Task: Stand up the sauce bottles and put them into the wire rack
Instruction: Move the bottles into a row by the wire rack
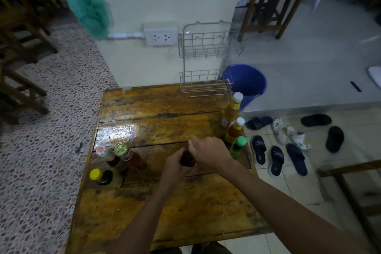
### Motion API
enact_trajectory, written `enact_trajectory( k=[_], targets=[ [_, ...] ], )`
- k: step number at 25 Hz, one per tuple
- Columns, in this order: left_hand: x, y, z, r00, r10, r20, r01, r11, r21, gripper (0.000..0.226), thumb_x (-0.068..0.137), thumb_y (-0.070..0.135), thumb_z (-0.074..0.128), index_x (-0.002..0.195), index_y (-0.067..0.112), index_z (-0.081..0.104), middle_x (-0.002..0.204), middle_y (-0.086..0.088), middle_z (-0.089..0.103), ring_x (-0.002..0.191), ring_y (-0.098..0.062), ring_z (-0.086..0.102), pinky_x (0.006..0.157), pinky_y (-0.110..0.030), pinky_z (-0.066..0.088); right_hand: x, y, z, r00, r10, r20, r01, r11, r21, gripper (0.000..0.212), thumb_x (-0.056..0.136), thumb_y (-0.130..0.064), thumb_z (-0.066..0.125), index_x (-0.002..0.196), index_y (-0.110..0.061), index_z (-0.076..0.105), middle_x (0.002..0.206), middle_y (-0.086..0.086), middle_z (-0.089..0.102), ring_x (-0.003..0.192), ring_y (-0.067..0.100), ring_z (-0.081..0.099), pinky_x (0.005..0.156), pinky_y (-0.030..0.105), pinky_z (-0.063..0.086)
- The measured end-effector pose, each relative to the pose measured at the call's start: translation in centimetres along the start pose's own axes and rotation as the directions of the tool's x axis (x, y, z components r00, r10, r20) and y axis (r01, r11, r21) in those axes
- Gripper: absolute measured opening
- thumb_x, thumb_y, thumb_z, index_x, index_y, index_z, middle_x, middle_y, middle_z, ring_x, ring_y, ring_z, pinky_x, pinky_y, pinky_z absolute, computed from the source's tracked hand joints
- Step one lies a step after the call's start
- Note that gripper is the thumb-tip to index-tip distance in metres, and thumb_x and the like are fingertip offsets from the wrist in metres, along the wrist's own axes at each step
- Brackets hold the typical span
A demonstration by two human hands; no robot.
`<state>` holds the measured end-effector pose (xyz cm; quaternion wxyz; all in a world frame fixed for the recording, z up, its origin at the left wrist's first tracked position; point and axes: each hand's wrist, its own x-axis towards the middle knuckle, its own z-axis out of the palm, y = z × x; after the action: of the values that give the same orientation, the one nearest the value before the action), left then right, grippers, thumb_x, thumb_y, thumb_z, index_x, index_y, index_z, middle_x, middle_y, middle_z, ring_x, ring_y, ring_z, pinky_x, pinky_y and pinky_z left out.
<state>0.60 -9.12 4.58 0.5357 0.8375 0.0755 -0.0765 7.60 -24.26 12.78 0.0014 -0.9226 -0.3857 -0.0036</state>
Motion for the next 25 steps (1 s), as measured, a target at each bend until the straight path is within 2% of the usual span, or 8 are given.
enact_trajectory(
  k=[2,4,6,10,14,18,22,25],
  targets=[
    [0.1,0.0,0.9,0.999,-0.028,0.023,0.027,0.999,0.035,0.031,0.082,0.034,0.085,0.107,0.028,0.068,0.099,0.011,0.072,0.089,-0.006,0.068,0.075,-0.037,0.06,0.1,-1.1,0.2,0.975,0.18,0.13,-0.181,0.983,0.002,0.013,0.096,-0.022,0.061,0.1,-0.011,0.064,0.085,0.01,0.067,0.071,0.03,0.066,0.048,0.034,0.041],
    [-0.1,-0.3,1.8,0.999,-0.034,0.02,0.031,0.992,0.12,0.036,0.079,0.04,0.086,0.107,0.031,0.064,0.103,0.012,0.07,0.094,-0.009,0.067,0.077,-0.039,0.061,0.2,-1.3,0.4,0.843,0.42,0.335,-0.479,0.871,0.113,0.024,0.103,-0.024,0.046,0.107,-0.011,0.065,0.106,0.013,0.068,0.096,0.034,0.066,0.064,0.039,0.042],
    [-0.3,-0.5,2.5,0.999,-0.035,0.022,0.033,0.996,0.079,0.033,0.083,0.037,0.084,0.109,0.032,0.064,0.106,0.012,0.07,0.098,-0.011,0.068,0.077,-0.038,0.062,-1.1,-1.4,0.8,0.746,0.55,0.376,-0.661,0.679,0.318,0.029,0.103,-0.041,0.045,0.102,-0.015,0.056,0.1,0.01,0.065,0.093,0.03,0.065,0.066,0.033,0.042],
    [0.3,1.8,4.5,0.979,0.077,0.187,-0.071,0.997,-0.035,0.04,0.092,0.018,0.078,0.122,0.037,0.06,0.109,0.021,0.068,0.102,-0.004,0.068,0.082,-0.022,0.059,-6.4,-1.4,1.5,0.728,0.652,0.215,-0.633,0.518,0.575,0.044,0.087,-0.061,0.068,0.105,-0.024,0.052,0.097,-0.003,0.059,0.083,0.015,0.059,0.061,0.023,0.043],
    [0.9,3.2,9.2,0.954,0.141,0.264,-0.113,0.986,-0.12,0.037,0.087,0.033,0.075,0.123,0.037,0.064,0.123,0.007,0.066,0.111,-0.01,0.067,0.093,-0.042,0.06,-11.5,0.7,2.2,0.654,0.731,0.196,-0.659,0.423,0.622,0.051,0.083,-0.052,0.077,0.128,-0.032,0.062,0.121,-0.004,0.063,0.105,0.014,0.06,0.085,0.023,0.048],
    [1.4,4.8,12.8,0.965,0.124,0.232,-0.104,0.99,-0.096,0.038,0.091,0.011,0.075,0.12,0.032,0.062,0.121,0.007,0.06,0.106,0.001,0.06,0.085,-0.017,0.051,-13.6,2.5,2.8,0.626,0.768,0.136,-0.653,0.421,0.629,0.048,0.086,-0.04,0.078,0.131,-0.027,0.064,0.121,-0.006,0.067,0.103,0.006,0.06,0.087,0.017,0.052],
    [2.5,4.8,15.1,0.975,-0.009,0.223,0.056,0.977,-0.206,0.025,0.093,0.006,0.07,0.116,0.014,0.064,0.114,-0.006,0.064,0.105,-0.021,0.067,0.079,-0.027,0.06,-13.6,4.1,3.6,0.615,0.778,0.128,-0.672,0.432,0.602,0.048,0.089,-0.035,0.077,0.133,-0.027,0.062,0.125,-0.006,0.065,0.1,-0.001,0.05,0.076,0.002,0.035],
    [3.1,5.2,16.2,0.945,-0.247,0.213,0.322,0.817,-0.479,0.017,0.103,0.004,0.052,0.118,-0.002,0.058,0.108,-0.016,0.066,0.098,-0.023,0.071,0.071,-0.032,0.064,-13.4,5.6,3.9,0.634,0.765,0.107,-0.657,0.461,0.597,0.048,0.088,-0.035,0.077,0.133,-0.026,0.061,0.124,-0.006,0.066,0.1,-0.001,0.051,0.075,0.0,0.033]
  ],
)
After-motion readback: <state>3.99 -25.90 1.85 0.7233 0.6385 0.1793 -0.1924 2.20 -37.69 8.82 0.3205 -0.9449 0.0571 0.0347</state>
